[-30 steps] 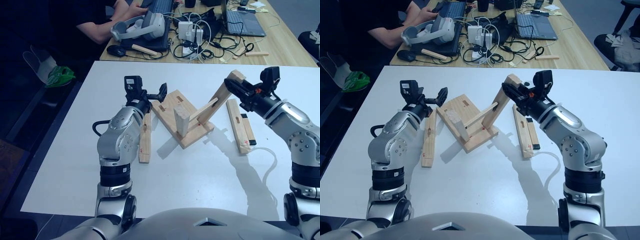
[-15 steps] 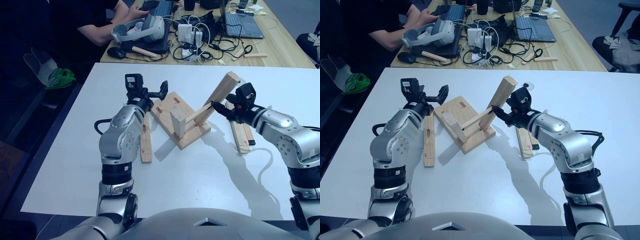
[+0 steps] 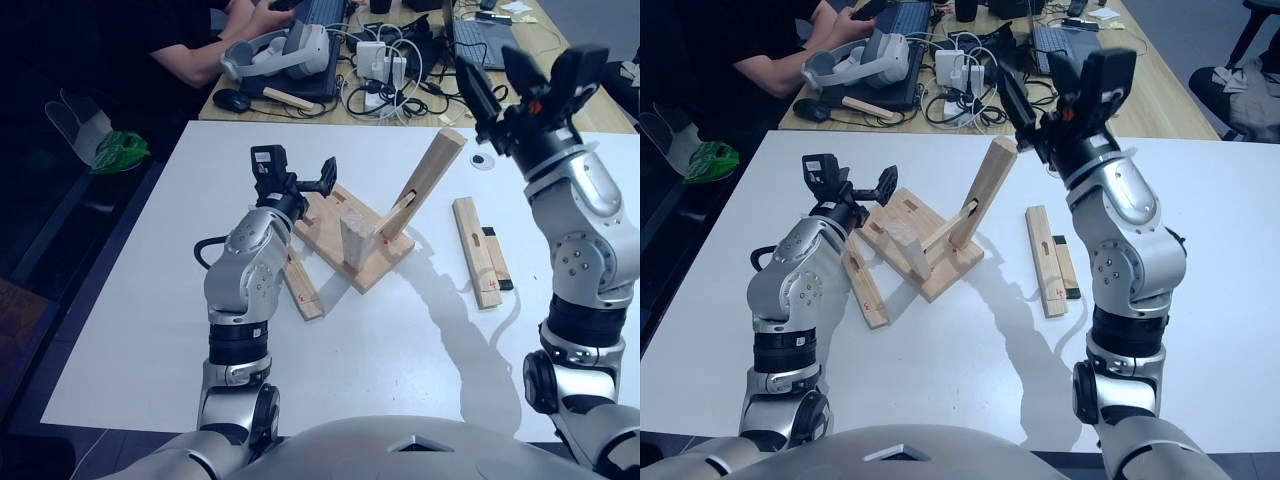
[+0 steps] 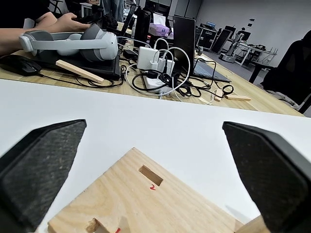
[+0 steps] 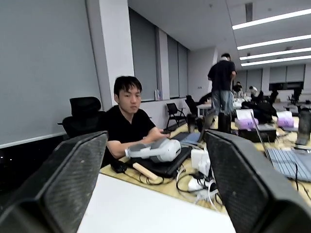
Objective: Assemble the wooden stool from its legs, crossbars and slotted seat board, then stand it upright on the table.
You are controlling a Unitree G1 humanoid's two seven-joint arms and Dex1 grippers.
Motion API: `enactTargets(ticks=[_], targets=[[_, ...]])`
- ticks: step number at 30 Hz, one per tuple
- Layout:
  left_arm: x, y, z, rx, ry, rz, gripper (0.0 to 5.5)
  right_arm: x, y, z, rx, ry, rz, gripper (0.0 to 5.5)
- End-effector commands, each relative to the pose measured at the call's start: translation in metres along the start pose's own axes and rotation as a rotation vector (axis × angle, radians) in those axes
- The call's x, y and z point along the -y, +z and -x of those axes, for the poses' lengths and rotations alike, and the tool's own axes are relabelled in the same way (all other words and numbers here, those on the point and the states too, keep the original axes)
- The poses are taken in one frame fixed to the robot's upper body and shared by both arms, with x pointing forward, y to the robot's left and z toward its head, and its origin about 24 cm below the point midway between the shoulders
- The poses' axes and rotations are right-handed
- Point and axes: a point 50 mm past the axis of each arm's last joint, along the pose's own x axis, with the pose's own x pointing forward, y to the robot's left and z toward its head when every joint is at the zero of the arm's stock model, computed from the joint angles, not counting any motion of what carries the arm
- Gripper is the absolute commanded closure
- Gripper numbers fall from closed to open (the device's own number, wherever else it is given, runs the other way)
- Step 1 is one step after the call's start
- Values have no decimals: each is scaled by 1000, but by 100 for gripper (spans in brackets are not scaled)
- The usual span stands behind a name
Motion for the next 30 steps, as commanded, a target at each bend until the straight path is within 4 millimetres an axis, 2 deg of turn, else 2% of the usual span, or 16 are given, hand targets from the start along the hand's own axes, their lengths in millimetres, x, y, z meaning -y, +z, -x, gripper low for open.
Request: enactTargets(ticks=[1, 4, 7, 9, 11, 14, 16, 17, 20, 21, 22, 23, 24, 27, 28, 30], targets=[[-28, 29, 2, 226, 242, 34, 31, -34, 3, -11, -58, 209, 48, 185], [-45, 49, 6, 374, 361, 66, 31, -51, -73, 15, -487, 310, -70, 237], [-43, 58, 3, 426, 347, 64, 31, -48, -158, 68, -974, 209, -256, 293], [-42, 56, 1, 416, 342, 76, 31, -49, -179, 78, -1039, 166, -312, 331], [-43, 50, 1, 392, 345, 95, 31, -53, -175, 63, -922, 173, -314, 365], [-44, 42, 2, 362, 343, 102, 31, -53, -137, 27, -571, 176, -262, 424], [-45, 40, 1, 356, 343, 96, 31, -42, -86, -3, -273, 124, -185, 457], [-45, 39, 2, 355, 345, 94, 31, -38, -69, -12, -181, 103, -165, 462], [-46, 38, 0, 354, 343, 88, 31, -5, 15, -49, 128, -43, -53, 462], [-45, 38, 0, 355, 341, 88, 31, 3, 33, -58, 160, -81, -31, 462], [-45, 39, 0, 358, 340, 87, 31, 11, 37, -66, 118, -125, -17, 462], [-44, 39, -1, 360, 338, 87, 31, 18, 32, -71, 35, -166, -38, 462], [-44, 39, -1, 362, 335, 87, 31, 22, 12, -72, -95, -186, -29, 462], [-42, 40, -2, 364, 325, 89, 31, 18, -69, -42, -538, -146, -75, 462], [-42, 40, -2, 362, 324, 89, 31, 13, -88, -29, -628, -120, -51, 462], [-44, 37, 0, 352, 330, 85, 31, 7, -103, -17, -693, -85, -1, 462]])
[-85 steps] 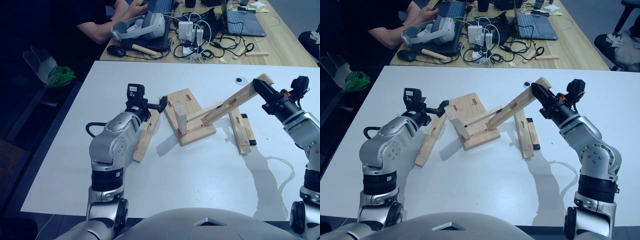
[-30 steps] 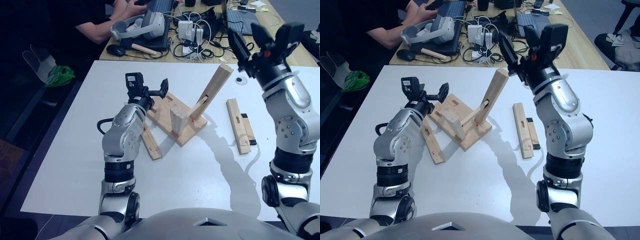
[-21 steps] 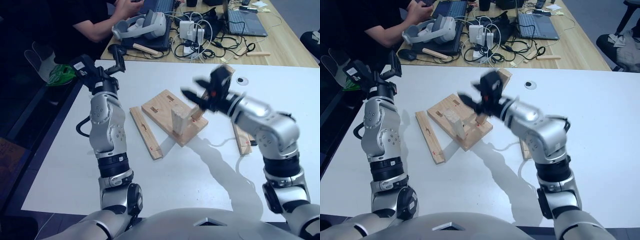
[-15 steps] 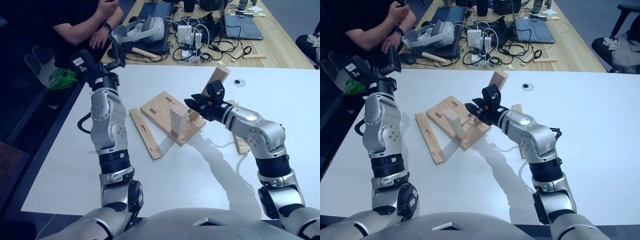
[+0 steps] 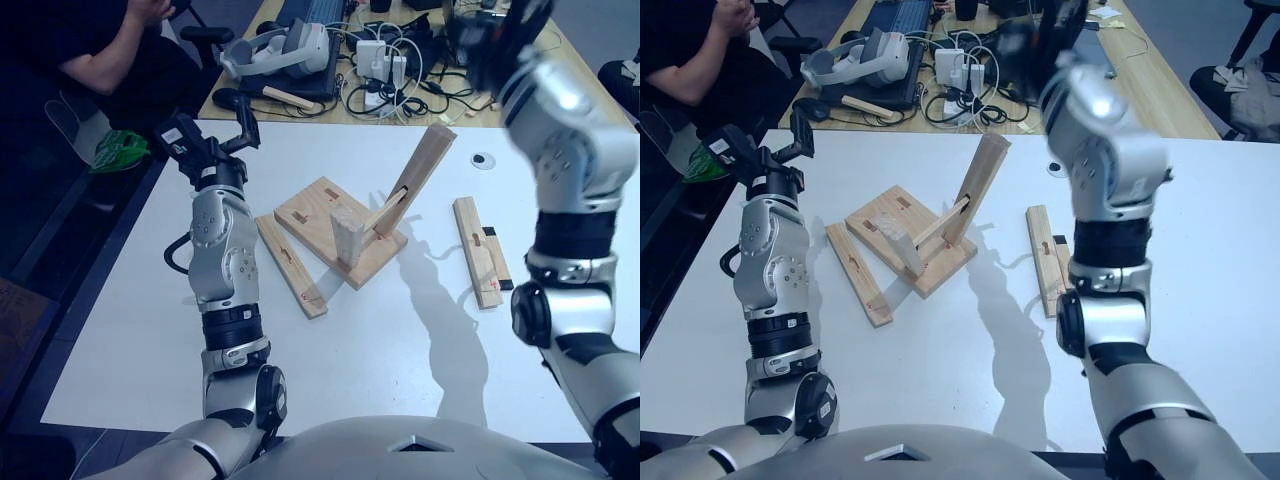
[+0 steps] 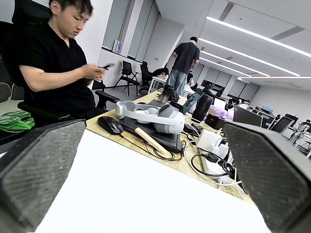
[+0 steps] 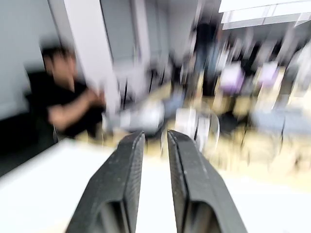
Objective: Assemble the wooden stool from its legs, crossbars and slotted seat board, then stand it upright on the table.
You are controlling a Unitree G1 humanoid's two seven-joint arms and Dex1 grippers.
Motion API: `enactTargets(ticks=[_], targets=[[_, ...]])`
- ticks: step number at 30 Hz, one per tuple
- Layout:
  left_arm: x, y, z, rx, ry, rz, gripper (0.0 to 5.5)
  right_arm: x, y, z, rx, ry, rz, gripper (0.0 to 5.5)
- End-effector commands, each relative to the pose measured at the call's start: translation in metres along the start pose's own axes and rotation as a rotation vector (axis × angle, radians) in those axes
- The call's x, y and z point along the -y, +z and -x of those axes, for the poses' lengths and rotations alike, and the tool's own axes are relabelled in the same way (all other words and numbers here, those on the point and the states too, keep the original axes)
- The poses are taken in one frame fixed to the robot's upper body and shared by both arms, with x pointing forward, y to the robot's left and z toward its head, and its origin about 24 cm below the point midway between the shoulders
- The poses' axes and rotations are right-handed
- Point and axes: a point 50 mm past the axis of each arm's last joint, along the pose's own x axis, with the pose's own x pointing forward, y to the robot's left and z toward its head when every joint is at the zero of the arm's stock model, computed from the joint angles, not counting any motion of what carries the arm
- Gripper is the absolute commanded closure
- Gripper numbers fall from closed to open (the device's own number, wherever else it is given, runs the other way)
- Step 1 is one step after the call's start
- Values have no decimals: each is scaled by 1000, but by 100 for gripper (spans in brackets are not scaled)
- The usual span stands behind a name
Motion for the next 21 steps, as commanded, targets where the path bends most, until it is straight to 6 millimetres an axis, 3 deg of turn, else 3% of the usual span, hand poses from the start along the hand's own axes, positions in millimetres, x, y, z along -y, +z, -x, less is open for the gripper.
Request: enactTargets(ticks=[1, 7, 11, 14, 19, 21], targets=[[-1, -1, 0, -4, -3, -11, 31, -5, -48, 5, -188, 22, 80, 462], [-1, -4, 0, -13, -2, -10, 31, 1, 10, 1, 165, -66, 106, 462], [-2, -5, 1, -18, 1, -12, 31, -22, 60, 15, 497, 22, 173, 462], [-3, -4, 0, -7, 8, -12, 31, -64, 77, 29, 555, 329, 140, 462], [-17, 1, -7, 33, 73, 5, 31, -131, 59, 58, 325, 1034, -151, 462], [-27, 4, -13, 56, 112, 5, 31, -146, 52, 67, 210, 1270, -279, 462]])
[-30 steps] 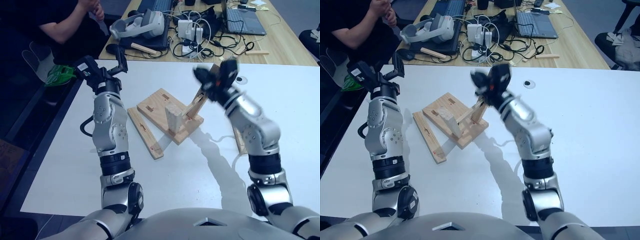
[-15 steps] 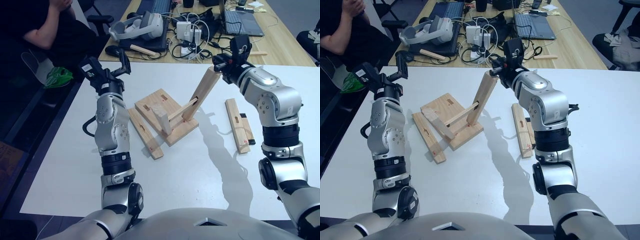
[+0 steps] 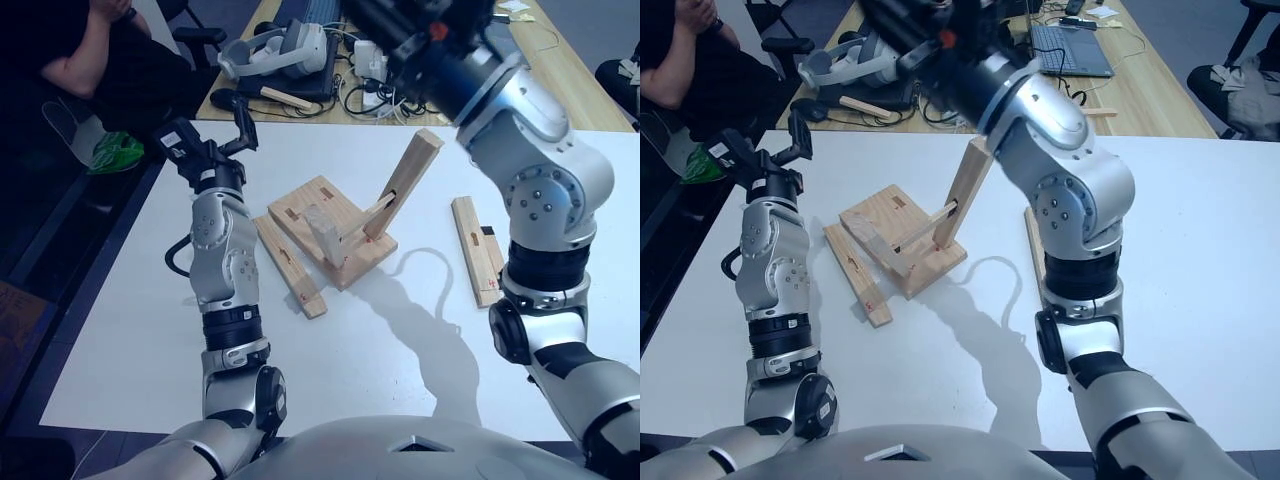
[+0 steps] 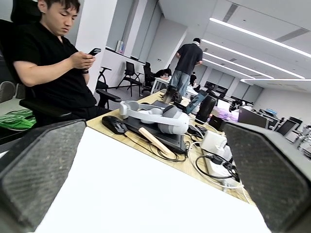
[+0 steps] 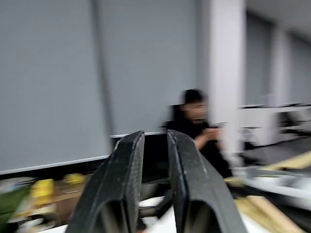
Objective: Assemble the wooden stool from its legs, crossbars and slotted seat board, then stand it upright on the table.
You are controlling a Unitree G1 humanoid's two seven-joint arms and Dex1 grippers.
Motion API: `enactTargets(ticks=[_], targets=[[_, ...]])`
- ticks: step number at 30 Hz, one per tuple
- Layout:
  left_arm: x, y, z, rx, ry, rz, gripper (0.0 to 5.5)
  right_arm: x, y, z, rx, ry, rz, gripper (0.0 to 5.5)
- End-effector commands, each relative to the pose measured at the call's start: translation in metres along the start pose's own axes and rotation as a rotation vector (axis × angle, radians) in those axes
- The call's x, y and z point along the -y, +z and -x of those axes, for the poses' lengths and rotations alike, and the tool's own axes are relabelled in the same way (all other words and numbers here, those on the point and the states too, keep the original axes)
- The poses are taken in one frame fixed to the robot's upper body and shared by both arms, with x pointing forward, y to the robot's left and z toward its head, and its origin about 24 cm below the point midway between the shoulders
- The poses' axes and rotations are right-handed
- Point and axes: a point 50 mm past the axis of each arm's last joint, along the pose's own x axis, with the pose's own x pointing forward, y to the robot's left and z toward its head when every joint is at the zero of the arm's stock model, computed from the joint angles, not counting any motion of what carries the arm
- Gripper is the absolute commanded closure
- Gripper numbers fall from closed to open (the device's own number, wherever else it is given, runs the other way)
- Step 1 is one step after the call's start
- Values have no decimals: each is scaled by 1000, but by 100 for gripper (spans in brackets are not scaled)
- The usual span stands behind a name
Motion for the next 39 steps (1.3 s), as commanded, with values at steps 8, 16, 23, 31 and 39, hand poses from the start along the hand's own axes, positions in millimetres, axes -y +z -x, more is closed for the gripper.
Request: enactTargets(ticks=[8, 16, 23, 31, 39], targets=[[-48, 20, -32, 108, 204, -8, 31, -52, -50, -21, -356, 522, -491, 462], [-36, 3, -32, 88, 187, 7, 31, -41, -78, -15, -556, 364, -460, 462], [-40, -2, -33, 79, 181, -1, 31, 2, -81, 28, -610, -102, -177, 462], [-42, -6, -30, 58, 170, -18, 31, 73, -73, 60, -420, -798, 158, 462], [-34, -11, -26, 22, 137, -18, 31, 101, -73, 44, -313, -872, 236, 462]])
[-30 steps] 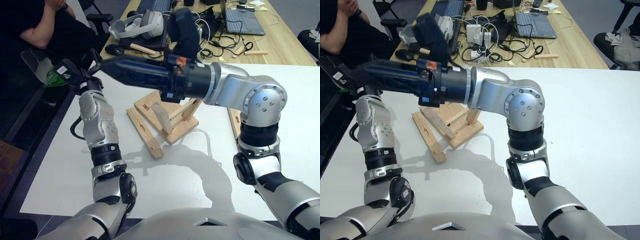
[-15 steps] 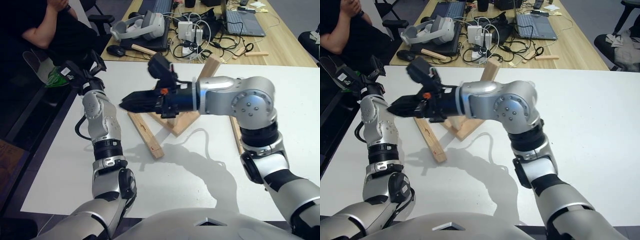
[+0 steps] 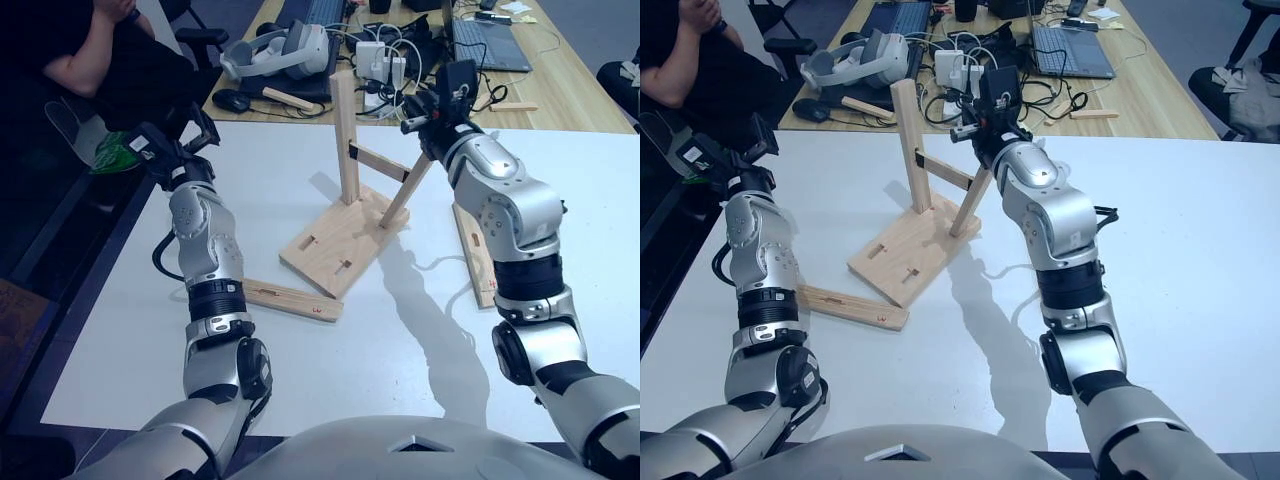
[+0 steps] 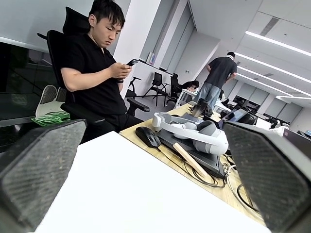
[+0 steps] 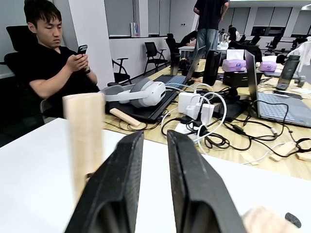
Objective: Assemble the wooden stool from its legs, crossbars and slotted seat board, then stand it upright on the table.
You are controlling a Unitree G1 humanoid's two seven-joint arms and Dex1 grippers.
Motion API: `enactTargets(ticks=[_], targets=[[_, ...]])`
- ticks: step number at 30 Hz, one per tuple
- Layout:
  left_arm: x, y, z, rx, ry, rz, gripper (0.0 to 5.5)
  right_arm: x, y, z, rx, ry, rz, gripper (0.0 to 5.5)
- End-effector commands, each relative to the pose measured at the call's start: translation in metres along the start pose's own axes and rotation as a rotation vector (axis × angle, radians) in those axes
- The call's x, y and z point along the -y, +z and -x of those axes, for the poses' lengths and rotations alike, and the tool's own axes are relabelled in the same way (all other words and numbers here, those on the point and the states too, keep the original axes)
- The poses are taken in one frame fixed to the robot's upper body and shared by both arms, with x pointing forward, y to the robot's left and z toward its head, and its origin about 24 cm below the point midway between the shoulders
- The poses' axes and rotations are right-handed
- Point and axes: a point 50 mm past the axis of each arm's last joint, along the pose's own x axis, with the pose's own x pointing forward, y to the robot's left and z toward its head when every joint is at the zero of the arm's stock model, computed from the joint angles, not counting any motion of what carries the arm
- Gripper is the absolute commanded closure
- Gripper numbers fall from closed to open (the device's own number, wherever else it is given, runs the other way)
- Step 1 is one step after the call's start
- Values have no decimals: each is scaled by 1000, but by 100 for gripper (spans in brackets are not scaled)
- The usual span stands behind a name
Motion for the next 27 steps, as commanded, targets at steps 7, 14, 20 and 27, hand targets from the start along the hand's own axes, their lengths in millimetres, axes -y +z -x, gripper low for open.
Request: enactTargets(ticks=[7, 14, 20, 27], targets=[[12, -8, 11, -47, -40, 11, 31, -7, 30, -10, 334, 269, -22, 462], [29, -10, 33, -35, -128, 24, 31, 16, 65, 57, 627, 138, 227, 432], [27, 14, 49, 54, -156, 4, 10, 96, -36, 165, 195, -243, 416, 332], [32, 37, 70, 108, -297, -52, 10, 131, -109, 288, -311, -286, 403, 221]])
